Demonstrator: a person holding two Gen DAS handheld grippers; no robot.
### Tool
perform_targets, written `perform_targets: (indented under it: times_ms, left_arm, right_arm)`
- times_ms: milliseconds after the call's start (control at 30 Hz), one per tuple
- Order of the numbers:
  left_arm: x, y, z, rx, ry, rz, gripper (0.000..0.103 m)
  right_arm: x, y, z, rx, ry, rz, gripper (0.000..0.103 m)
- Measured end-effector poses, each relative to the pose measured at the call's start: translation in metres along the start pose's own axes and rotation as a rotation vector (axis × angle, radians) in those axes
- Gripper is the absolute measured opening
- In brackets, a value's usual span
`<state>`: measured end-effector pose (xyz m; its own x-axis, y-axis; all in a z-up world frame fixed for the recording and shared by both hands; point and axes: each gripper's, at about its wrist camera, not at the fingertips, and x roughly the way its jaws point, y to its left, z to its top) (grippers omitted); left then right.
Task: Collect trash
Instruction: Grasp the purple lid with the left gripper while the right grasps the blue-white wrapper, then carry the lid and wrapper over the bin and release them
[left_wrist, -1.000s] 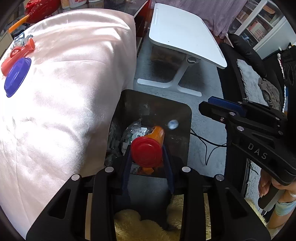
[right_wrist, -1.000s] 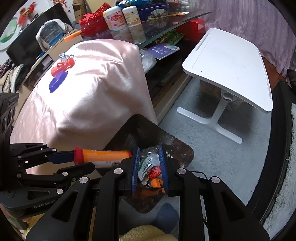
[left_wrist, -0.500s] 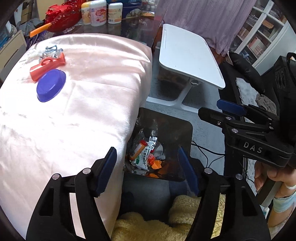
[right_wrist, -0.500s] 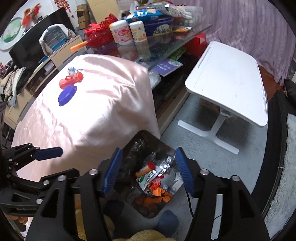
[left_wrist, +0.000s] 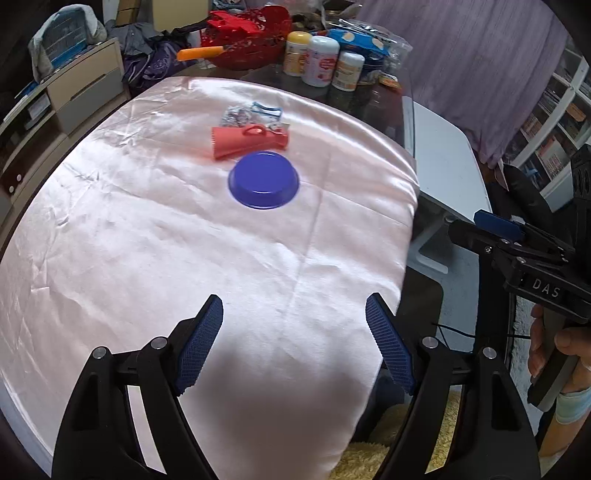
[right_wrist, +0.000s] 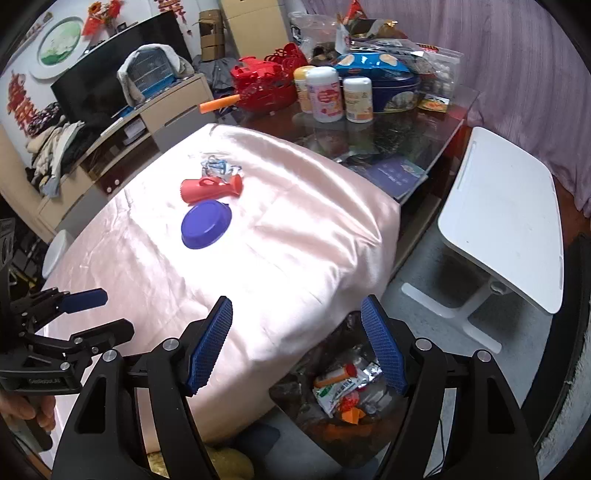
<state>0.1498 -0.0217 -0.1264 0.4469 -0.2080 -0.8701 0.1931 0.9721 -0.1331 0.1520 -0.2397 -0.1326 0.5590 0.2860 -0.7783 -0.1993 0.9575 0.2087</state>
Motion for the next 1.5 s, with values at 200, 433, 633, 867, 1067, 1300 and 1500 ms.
perform_targets:
  times_ms: [200, 433, 633, 867, 1067, 1300, 1500]
  left_arm:
    - [0.01, 0.033, 0.015, -0.026, -0.017, 0.031, 0.075]
    - [0.038, 0.041, 0.033, -0.018, -0.004, 0.004, 0.075]
    - [0.061, 0.045, 0.05, -0.024, 0.001, -0.018, 0.075]
    - [0.081, 0.045, 0.065, -0.026, -0.006, -0.041, 0.075]
    - [0.095, 0.038, 0.075, -0.011, -0.014, -0.05, 0.073]
    - [0.105, 0.019, 0.085, 0.046, -0.037, -0.009, 0.07]
    - [0.109, 0.009, 0.083, 0.106, -0.06, 0.063, 0.068]
  right_arm:
    - [0.022, 0.028, 0.029, -0.031, -0.014, 0.043, 0.073]
    - [0.062, 0.051, 0.072, -0.045, -0.012, 0.107, 0.057]
    - [0.096, 0.072, 0.105, -0.098, -0.016, 0.137, 0.044]
    - [0.14, 0.085, 0.129, -0.13, 0.017, 0.156, 0.04]
    - [0.157, 0.082, 0.137, -0.12, 0.036, 0.164, 0.016]
    - [0.144, 0.064, 0.141, -0.127, 0.002, 0.14, 0.01]
    - [0.114, 0.038, 0.142, -0.097, -0.037, 0.139, 0.01]
